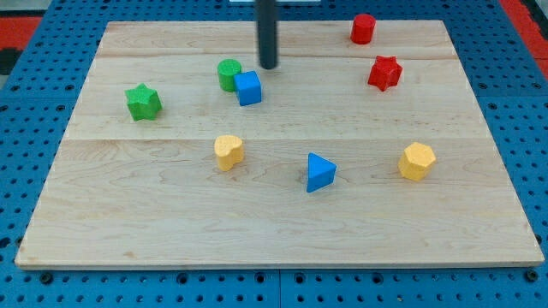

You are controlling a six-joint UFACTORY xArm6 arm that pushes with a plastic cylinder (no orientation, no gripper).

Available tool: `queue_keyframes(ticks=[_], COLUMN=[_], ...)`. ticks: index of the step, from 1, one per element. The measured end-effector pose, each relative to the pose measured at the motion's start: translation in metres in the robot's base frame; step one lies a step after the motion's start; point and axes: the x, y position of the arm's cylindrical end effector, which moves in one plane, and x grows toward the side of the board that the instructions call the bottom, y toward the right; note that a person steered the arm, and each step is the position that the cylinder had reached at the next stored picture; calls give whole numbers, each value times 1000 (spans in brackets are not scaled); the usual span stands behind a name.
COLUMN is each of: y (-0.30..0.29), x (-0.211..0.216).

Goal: Move the blue cube to the top center of the board

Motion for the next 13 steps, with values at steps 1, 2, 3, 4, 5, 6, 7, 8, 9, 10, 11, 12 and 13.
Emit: queue_keyframes(ticks=[1,2,3,4,5,6,7,8,9,10,11,12,13], y=[17,-5,-62,-66,-57,-56,-56,-34,-33,-30,-44,-60,-72], x=[56,108,91,64,47,22,-14,-31,-53,-52,-24,-3,16])
